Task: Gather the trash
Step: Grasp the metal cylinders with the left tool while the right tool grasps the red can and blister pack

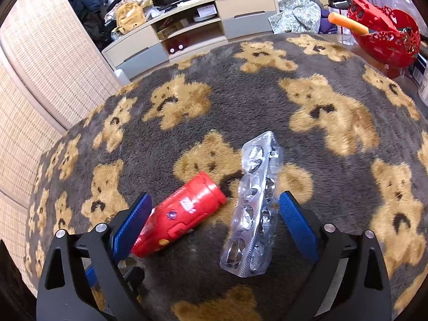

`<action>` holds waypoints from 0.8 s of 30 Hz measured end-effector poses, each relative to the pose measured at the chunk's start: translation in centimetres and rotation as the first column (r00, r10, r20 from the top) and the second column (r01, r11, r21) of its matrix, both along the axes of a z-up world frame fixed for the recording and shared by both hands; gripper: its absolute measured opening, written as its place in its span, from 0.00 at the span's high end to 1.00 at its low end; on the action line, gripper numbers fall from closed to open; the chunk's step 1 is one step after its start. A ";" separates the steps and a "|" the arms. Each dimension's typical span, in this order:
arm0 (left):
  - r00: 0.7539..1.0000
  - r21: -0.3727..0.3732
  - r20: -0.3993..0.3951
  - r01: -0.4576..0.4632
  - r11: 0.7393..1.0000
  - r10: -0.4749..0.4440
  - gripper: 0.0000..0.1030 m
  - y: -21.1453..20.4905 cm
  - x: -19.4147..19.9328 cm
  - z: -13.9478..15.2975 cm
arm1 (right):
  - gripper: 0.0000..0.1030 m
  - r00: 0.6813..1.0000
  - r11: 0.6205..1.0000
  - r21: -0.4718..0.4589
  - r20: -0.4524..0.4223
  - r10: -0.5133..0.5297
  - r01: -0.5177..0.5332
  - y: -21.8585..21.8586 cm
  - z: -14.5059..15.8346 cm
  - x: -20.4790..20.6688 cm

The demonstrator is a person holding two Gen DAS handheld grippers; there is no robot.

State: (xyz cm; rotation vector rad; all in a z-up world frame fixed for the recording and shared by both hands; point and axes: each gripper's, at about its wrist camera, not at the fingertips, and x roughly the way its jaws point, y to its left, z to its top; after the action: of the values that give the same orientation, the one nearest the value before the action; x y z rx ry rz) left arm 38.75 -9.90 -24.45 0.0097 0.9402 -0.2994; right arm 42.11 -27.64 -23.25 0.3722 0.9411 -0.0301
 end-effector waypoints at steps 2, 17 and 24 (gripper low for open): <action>1.000 0.004 -0.001 -0.011 1.000 0.011 0.61 0.7 0.0 0.0 | 0.04 1.000 1.000 0.000 0.006 -0.008 0.008 0.5 0.1 0.0; 0.999 -0.039 -0.004 -0.033 0.999 0.033 0.55 1.7 0.8 0.0 | 0.03 0.998 0.990 -0.133 -0.041 -0.049 0.043 2.9 -1.1 0.9; 0.999 -0.021 0.018 -0.028 0.999 0.028 0.54 1.3 0.8 -0.2 | 0.02 0.998 0.994 -0.105 -0.043 -0.045 0.040 3.0 -1.5 1.1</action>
State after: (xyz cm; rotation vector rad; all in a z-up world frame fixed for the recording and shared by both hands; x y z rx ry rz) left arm 39.54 -8.63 -24.64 -0.0197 0.9183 -0.2824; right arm 43.20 -24.68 -24.77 0.2957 0.9719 -0.1262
